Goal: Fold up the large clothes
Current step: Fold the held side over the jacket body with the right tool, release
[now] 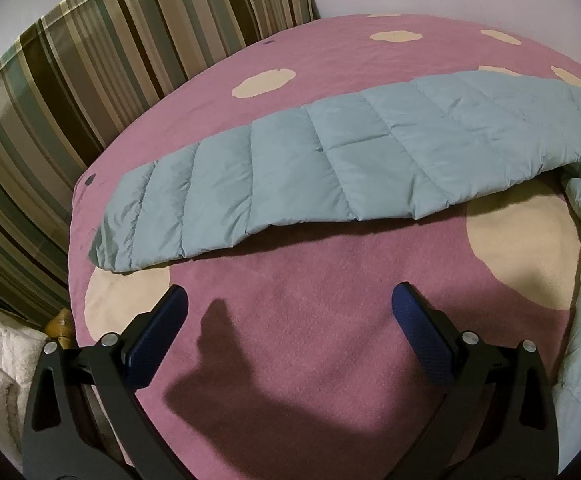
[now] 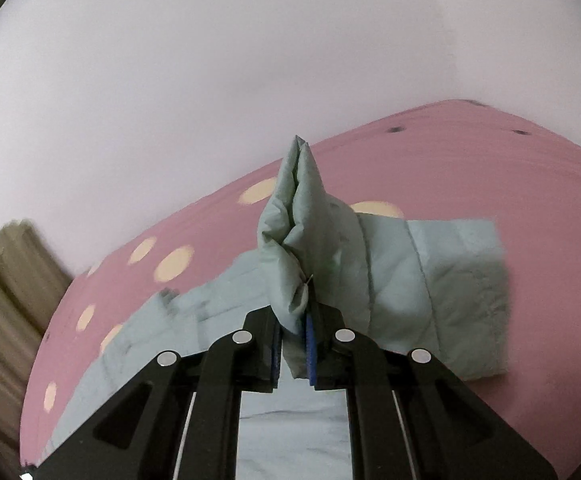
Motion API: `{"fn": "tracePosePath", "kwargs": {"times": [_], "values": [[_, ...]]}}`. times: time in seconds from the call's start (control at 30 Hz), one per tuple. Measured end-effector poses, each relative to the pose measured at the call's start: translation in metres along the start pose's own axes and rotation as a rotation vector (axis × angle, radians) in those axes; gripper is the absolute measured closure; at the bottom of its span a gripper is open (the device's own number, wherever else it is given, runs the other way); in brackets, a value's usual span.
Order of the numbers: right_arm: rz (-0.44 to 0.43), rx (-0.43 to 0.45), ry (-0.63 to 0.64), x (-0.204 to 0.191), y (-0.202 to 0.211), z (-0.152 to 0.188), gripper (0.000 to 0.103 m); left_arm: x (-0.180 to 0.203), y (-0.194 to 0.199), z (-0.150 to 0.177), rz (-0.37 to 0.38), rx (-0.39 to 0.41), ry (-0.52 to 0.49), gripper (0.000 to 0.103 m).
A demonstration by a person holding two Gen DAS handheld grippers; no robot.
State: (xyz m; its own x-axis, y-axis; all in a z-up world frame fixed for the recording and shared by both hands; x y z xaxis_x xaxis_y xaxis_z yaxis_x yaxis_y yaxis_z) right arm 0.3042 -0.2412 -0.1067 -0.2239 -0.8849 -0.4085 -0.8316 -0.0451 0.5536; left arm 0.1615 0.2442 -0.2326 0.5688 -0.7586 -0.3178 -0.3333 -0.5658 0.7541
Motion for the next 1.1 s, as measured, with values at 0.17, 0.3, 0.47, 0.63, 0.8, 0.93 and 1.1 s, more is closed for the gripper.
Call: {"fn": "tracePosePath", "kwargs": {"times": [0.17,0.3,0.47,0.63,0.8,0.93,1.1], "values": [[-0.086,-0.099,0.130,-0.079,-0.045,0.030,0.094,-0.001,-0.001,0.000,0.018,-0.005,0.012,0.002],[-0.120,-0.176,0.216,-0.122,-0.069,0.062,0.094,0.000,-0.001,0.000,0.018,-0.006,0.013,0.002],[-0.140,-0.263,0.323,-0.162,-0.089,0.103,0.094,0.000,-0.001,0.000,0.022,-0.007,0.015,0.002],[-0.136,-0.363,0.398,-0.181,-0.118,0.137,0.094,0.000,-0.001,0.000,0.021,-0.007,0.015,0.002],[-0.140,-0.452,0.455,-0.184,-0.129,0.162,0.094,0.000,-0.001,0.000,0.022,-0.008,0.015,0.002],[-0.144,-0.464,0.478,-0.187,-0.128,0.169,0.091,0.000,-0.001,0.000,0.020,-0.007,0.013,0.002],[-0.219,-0.487,0.455,-0.185,-0.113,0.161,0.067,-0.001,-0.001,0.000,0.019,-0.006,0.012,0.002]]}}
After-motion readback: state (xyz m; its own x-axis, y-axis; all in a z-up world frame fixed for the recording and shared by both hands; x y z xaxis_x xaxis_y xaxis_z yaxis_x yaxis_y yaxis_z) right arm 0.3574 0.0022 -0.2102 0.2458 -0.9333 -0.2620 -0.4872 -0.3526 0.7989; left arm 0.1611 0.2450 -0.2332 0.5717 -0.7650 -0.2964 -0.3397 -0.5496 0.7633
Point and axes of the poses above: each gripper's, at about its wrist camera, not at the fingertips, and y roughly against the way its jaws point, x to its right, z to its underside, the point moved 4 cm from there along -y, roughly the way its jaws point, and after that the axes turned 3 degrees about -y, right-handed, at the moved point
